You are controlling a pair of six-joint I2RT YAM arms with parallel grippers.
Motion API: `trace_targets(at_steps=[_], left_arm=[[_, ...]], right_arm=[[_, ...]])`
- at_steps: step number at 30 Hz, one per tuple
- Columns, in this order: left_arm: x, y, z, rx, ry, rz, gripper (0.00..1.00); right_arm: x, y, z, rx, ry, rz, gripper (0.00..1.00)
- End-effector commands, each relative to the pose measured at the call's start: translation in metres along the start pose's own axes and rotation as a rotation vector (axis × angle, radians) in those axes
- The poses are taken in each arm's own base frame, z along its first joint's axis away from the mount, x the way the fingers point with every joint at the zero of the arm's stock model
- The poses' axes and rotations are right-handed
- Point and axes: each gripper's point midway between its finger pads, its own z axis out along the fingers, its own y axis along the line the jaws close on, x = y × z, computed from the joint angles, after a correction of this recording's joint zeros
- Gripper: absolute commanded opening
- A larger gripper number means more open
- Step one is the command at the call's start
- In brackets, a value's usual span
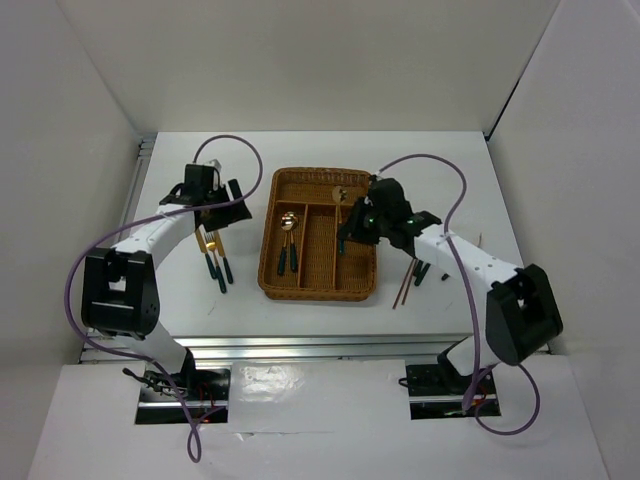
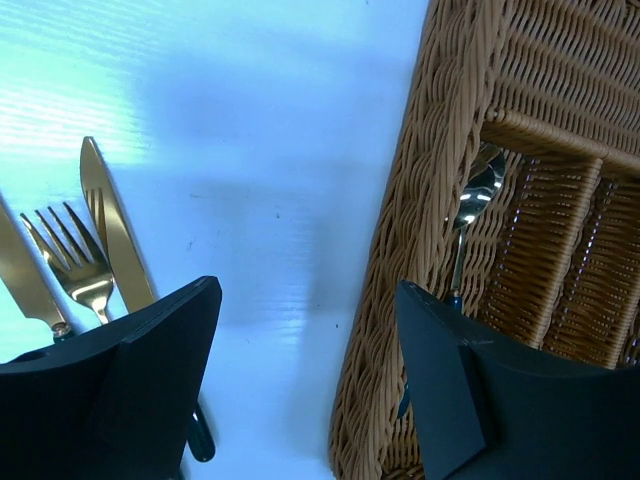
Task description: Sort the eating utensils into containers
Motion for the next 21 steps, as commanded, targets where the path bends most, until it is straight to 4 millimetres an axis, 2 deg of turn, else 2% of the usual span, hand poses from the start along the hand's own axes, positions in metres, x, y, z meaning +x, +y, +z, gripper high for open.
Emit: trace_targets(at_steps=[1,2,4,5,7,11,12,13,14,16,21], left_arm=[[-0.014,-0.003,-0.011,0.042,-0.052,-0.034,0.85],[-0.014,-0.003,-0.011,0.043,-0.052,-0.045,0.85],[-0.011,0.004,-0.012,0.023,-0.053,-0.054,0.85],[-0.016,0.008,-0.015,0.013,-0.069,-0.071,0.85],[-0.013,0.015,-0.015,-0.003,-0.071,-0.090,0.85],[-0.020,0.025,-0.022,-0.009,-0.111,-0.119,0.86],[-0.016,0.027,-0.021,-0.014,-0.101,-0.120,0.86],[-0.018,0.031,-0.021,-0.019,-0.105,-0.127,0.86],[-0.022,0.028,-0.024,-0.011,-0.121,-0.124,0.86],[-0.022,0.028,-0.024,-0.011,-0.121,-0.124,0.86],[-0.018,0.030,-0.022,-0.014,-0.113,-0.135,0.86]], right_arm=[[-0.033,0.058,0.012,-0.138,-0.106,-0.023,0.00],[-0.024,0.069,0.018,-0.158,-0.089,-0.042,0.00],[-0.019,0.081,0.034,-0.176,-0.070,-0.027,0.00],[-0.011,0.088,0.040,-0.182,-0.051,-0.029,0.00],[0.001,0.089,0.057,-0.165,-0.009,0.012,0.00],[0.008,0.111,0.069,-0.181,-0.003,0.033,0.00],[0.017,0.112,0.074,-0.163,-0.002,0.021,0.00],[0.017,0.119,0.073,-0.169,-0.012,0.024,0.00],[0.017,0.124,0.076,-0.170,-0.025,0.029,0.03],[0.021,0.127,0.079,-0.159,-0.033,0.029,0.07],[0.030,0.124,0.097,-0.148,0.003,0.062,0.07]])
